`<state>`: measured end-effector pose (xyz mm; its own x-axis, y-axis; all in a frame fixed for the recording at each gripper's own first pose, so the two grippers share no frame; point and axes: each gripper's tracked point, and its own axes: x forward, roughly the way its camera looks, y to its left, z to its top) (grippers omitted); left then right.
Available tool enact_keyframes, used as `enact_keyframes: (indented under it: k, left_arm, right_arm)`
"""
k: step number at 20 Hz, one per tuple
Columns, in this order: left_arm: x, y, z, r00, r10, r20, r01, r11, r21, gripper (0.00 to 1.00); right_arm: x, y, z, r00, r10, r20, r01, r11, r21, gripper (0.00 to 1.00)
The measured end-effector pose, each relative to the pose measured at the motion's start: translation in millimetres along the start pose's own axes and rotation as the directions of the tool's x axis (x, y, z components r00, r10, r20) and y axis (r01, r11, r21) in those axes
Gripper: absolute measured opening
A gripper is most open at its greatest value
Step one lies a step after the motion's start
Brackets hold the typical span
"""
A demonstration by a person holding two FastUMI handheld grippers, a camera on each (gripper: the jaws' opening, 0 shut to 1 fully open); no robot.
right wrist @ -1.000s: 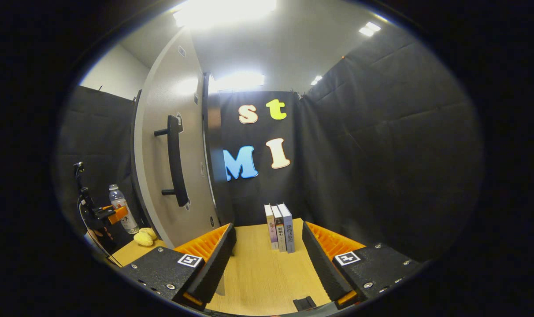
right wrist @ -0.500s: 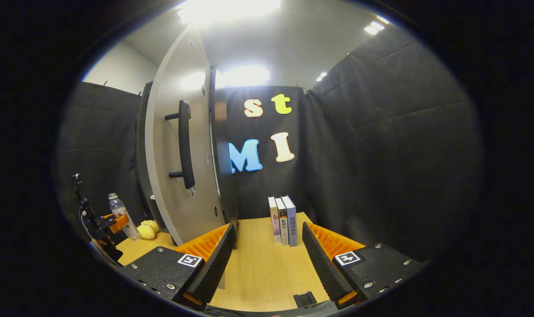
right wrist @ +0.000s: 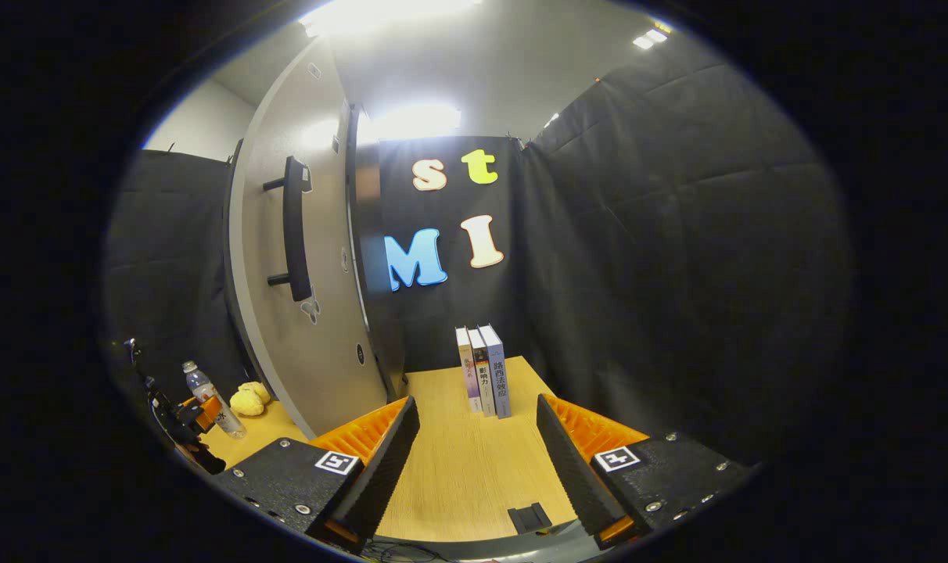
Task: Open the cabinet door with the right hand, grasp the bottle in the cabinet with the left hand and place it on the coaster, then close the cabinet door with the right hand.
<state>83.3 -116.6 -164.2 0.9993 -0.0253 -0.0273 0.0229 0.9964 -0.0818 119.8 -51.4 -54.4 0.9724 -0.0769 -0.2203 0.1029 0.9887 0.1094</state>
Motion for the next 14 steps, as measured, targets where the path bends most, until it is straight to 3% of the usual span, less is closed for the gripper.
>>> enact_keyframes:
  k: [1,9,14]
  left_arm:
    - [-1.6,0.0,-11.7,1.0,0.004,-0.021,-0.004,1.0,0.001,0.8]
    - [-8.8,2.6,-99.3,0.986,0.032,-0.162,-0.025,0.999,0.042,0.76]
    - [-14.9,4.0,-129.3,0.976,0.052,-0.211,-0.053,0.999,0.002,0.77]
  right_arm:
    - [-0.6,0.9,-1.1,1.0,0.0,-0.004,0.0,1.0,0.001,0.94]
    - [18.5,18.7,-9.5,0.998,0.045,-0.036,-0.046,0.998,-0.042,0.93]
    - [20.7,25.1,-9.0,0.997,0.067,-0.037,-0.069,0.996,-0.063,0.94]
